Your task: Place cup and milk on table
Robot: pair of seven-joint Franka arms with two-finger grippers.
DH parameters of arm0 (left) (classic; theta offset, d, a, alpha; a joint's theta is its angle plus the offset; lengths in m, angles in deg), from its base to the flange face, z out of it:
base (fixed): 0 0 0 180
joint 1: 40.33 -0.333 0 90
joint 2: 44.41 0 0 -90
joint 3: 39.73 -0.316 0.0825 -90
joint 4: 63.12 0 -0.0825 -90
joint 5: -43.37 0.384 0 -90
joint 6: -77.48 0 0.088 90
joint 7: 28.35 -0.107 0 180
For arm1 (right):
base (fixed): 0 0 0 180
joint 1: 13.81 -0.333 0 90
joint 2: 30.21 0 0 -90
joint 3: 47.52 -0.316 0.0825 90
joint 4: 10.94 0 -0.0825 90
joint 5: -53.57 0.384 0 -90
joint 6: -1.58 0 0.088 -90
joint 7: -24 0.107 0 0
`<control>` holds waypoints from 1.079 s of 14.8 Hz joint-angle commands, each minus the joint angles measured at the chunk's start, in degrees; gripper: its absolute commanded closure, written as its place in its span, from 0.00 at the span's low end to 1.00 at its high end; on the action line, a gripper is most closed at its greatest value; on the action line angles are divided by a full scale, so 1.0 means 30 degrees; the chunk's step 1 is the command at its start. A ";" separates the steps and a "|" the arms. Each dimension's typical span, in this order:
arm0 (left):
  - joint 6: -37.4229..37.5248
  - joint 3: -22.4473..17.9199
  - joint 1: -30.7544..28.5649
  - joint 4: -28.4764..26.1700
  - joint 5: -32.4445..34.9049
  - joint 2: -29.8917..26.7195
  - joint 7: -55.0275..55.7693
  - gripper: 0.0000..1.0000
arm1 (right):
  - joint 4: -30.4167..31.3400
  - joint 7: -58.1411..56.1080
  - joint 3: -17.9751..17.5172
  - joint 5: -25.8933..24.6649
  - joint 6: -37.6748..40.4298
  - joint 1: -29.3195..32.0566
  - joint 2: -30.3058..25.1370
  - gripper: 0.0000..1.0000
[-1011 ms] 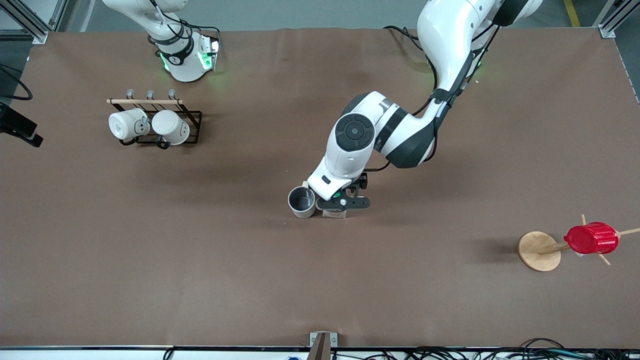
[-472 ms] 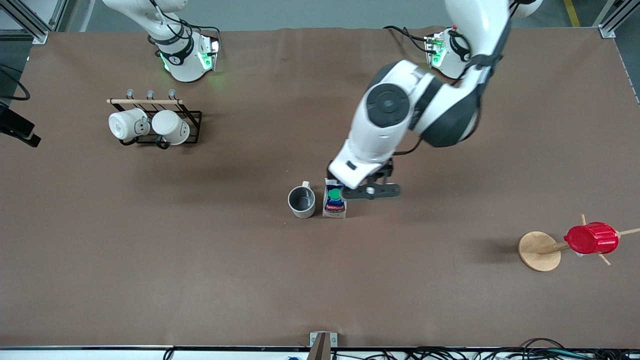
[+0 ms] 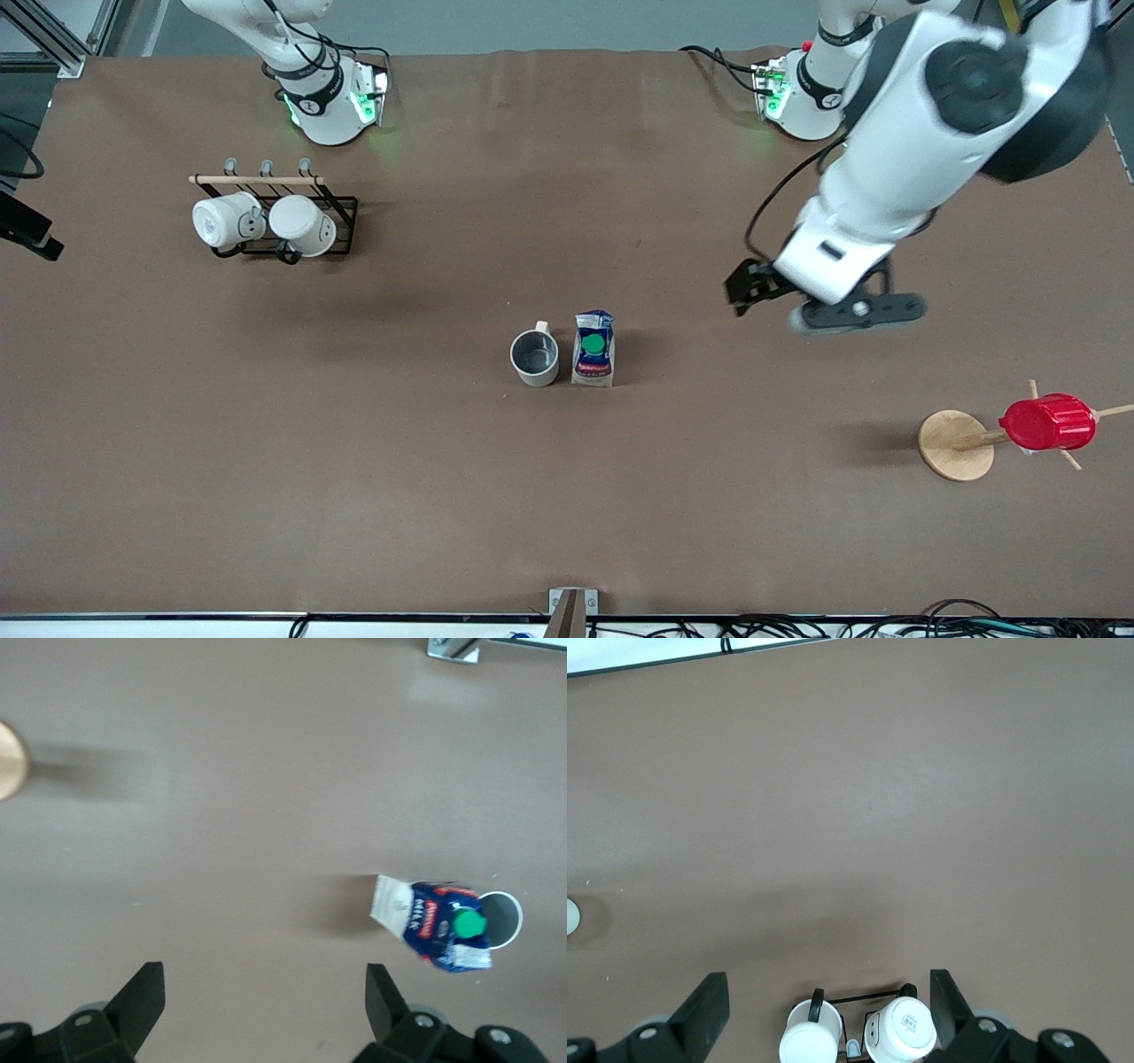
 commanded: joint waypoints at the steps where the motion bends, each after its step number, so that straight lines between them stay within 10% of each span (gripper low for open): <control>1: 0.1244 0.0130 -0.1418 -0.1654 -0.0194 -0.1897 -0.2044 0.00 | 0.0017 -0.0128 -0.0173 0.0401 -0.0022 0.0334 -0.0144 0.00; 16: 0.2044 0.0570 -0.5086 -0.4439 -0.0224 -0.5418 -0.7854 0.00 | 0.0017 -0.0128 -0.0173 0.0431 -0.0344 0.0539 -0.0086 0.00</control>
